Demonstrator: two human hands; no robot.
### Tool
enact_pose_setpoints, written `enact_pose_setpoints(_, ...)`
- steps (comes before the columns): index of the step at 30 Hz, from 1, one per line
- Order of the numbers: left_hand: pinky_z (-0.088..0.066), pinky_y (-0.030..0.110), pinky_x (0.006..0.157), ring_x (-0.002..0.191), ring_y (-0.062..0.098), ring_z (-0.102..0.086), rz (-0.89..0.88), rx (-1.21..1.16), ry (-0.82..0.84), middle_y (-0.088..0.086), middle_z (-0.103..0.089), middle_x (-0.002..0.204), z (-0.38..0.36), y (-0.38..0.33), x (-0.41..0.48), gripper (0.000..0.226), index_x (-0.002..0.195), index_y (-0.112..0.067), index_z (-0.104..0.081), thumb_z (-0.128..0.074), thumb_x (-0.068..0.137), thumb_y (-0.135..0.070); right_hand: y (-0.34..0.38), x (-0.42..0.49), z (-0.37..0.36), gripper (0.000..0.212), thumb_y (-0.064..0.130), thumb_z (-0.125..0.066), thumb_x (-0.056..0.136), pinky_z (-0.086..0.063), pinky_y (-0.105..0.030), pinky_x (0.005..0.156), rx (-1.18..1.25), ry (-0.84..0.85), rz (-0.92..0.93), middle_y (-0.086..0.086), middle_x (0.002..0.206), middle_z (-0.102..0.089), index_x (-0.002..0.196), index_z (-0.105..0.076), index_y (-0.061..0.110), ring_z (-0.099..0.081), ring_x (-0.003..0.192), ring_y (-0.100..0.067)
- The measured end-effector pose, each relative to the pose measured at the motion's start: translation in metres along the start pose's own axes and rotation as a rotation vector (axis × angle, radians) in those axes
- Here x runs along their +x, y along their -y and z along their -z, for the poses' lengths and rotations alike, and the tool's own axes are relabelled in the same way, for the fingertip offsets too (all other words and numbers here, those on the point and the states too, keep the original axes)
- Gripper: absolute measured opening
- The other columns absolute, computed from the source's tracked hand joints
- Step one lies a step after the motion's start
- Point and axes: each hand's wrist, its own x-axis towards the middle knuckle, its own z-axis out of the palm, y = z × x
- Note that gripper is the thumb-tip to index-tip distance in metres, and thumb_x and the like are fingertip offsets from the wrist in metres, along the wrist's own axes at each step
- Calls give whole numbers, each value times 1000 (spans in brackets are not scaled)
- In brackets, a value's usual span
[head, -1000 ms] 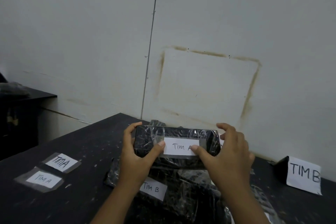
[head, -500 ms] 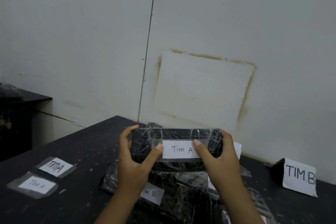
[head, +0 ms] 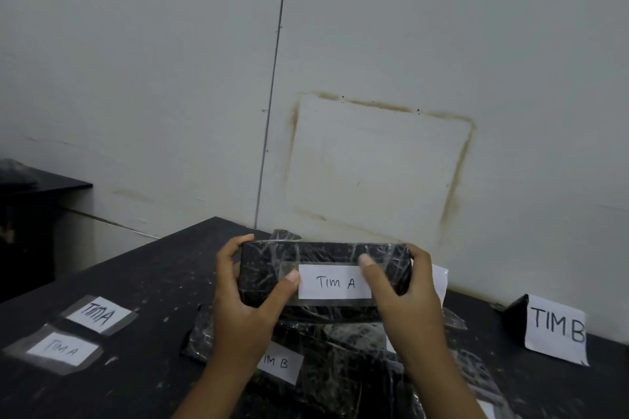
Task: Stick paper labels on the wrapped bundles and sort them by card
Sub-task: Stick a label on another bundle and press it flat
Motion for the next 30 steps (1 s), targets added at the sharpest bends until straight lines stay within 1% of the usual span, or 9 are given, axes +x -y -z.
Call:
enact_pose_setpoints(2,-40,42,100,126,20,-42,-4,8,-14,-11,-46,130,0,1,0,62,112,-53,-43,-65,54,-58,2,-2,1,52,50,-70,71,-49,-36,76,-6,16,-7,18,93,-60,112,-42,35,-58,87,-5)
enact_pose_setpoints(7,-31,29,97,131,20,-37,23,-21,-30,-4,-42,140,-2,-1,-2,68,116,-45,-45,-63,51,-59,4,1,5,26,32,-71,77,-52,-42,69,87,-26,61,4,83,-64,93,-52,25,-62,78,-19)
enact_pose_setpoints(12,-41,59,100,126,32,-45,37,-49,-36,3,-48,136,0,7,0,62,113,-52,-46,-70,56,-56,-2,4,4,14,22,-66,83,-44,-34,58,63,-104,113,4,67,-56,81,-52,24,-51,57,-5)
enact_pose_setpoints(17,-41,60,99,126,33,-45,60,-58,-30,3,-47,137,0,10,1,62,113,-53,-46,-70,55,-56,-9,5,4,6,29,-58,88,-41,-37,55,-4,-95,146,6,58,-50,87,-53,25,-45,53,-9)
enact_pose_setpoints(20,-43,61,97,126,33,-45,66,-62,-56,2,-46,136,1,13,4,62,113,-53,-46,-70,55,-56,-6,4,7,17,39,-54,87,-46,-39,63,15,67,99,10,72,-58,102,-48,33,-54,64,-9)
enact_pose_setpoints(23,-44,63,93,125,37,-46,66,-67,-71,6,-48,136,3,16,8,65,116,-51,-47,-73,56,-54,-4,0,7,48,42,-63,82,-45,-20,70,-11,205,56,22,103,-55,120,-35,41,-55,89,2)
enact_pose_setpoints(26,-44,65,92,123,39,-48,61,-78,-80,9,-50,134,5,20,11,66,117,-49,-48,-74,57,-53,-5,-1,5,52,37,-66,81,-49,-34,85,31,185,63,8,121,-56,126,-40,35,-55,109,-14)
enact_pose_setpoints(28,-44,65,92,123,40,-48,74,-94,-85,9,-51,133,6,22,11,65,115,-49,-48,-75,56,-52,-5,0,6,43,26,-64,85,-51,-39,81,84,175,65,3,116,-61,123,-46,32,-58,107,-19)
enact_pose_setpoints(30,-43,65,93,123,40,-48,76,-102,-83,10,-52,133,6,22,11,65,115,-49,-49,-75,56,-52,-5,1,8,41,23,-61,86,-46,-31,68,110,191,56,3,112,-61,123,-47,31,-58,99,-17)
